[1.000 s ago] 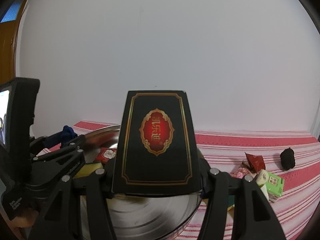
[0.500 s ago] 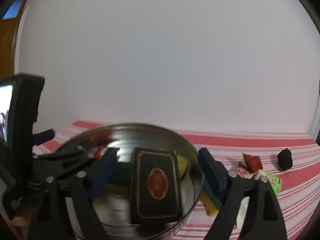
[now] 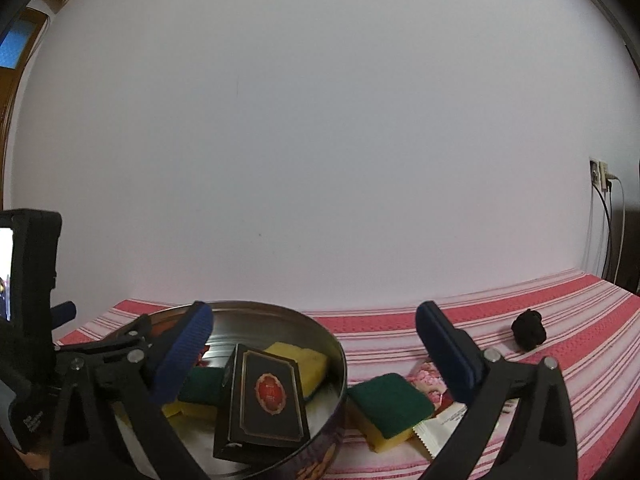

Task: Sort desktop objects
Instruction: 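Move both tools away from the tin toward the remaining items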

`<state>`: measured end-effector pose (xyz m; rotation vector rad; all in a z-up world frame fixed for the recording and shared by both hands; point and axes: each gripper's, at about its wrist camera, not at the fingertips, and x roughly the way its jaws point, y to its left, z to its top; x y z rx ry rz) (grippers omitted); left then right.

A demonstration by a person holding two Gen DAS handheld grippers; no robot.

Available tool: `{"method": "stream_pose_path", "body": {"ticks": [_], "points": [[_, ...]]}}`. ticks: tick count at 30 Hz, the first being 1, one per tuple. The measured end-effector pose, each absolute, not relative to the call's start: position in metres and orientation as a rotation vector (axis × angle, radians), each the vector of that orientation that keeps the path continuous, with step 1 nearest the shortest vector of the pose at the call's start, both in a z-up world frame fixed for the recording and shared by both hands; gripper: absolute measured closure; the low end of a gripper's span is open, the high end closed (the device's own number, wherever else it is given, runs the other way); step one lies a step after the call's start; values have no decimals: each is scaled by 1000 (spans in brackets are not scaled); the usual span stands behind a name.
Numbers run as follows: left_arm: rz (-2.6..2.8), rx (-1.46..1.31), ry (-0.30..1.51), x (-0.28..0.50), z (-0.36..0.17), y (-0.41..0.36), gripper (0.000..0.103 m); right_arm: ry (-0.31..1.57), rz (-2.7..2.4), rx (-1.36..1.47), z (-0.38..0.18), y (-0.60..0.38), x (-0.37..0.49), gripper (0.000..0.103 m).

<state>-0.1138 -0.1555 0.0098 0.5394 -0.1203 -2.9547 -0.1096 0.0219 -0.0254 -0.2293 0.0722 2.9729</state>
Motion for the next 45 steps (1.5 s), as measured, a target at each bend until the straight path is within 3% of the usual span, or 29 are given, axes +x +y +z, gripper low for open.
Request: {"method": "stream_pose_path", "body": {"ticks": [9,16,27,35,45], "points": [[-2989,339,-106,-90,13,-145,9,79,2946,-210,-42,30,-113,0],[-3024,306,-147,-75,10,-129,9,70,2909,-198,-36,31,-101,0],[-3063,397,-14,-73,7,-135,9,52,2879,-212,-28,41,-91,0],[-3091,404,-43,-65,4,-121,9,-19,2832,-275,-23,53,-85,0],[-3219,417,-154,-47,3,-73,9,12,2726,-366,-26,137,-76,0]]}}
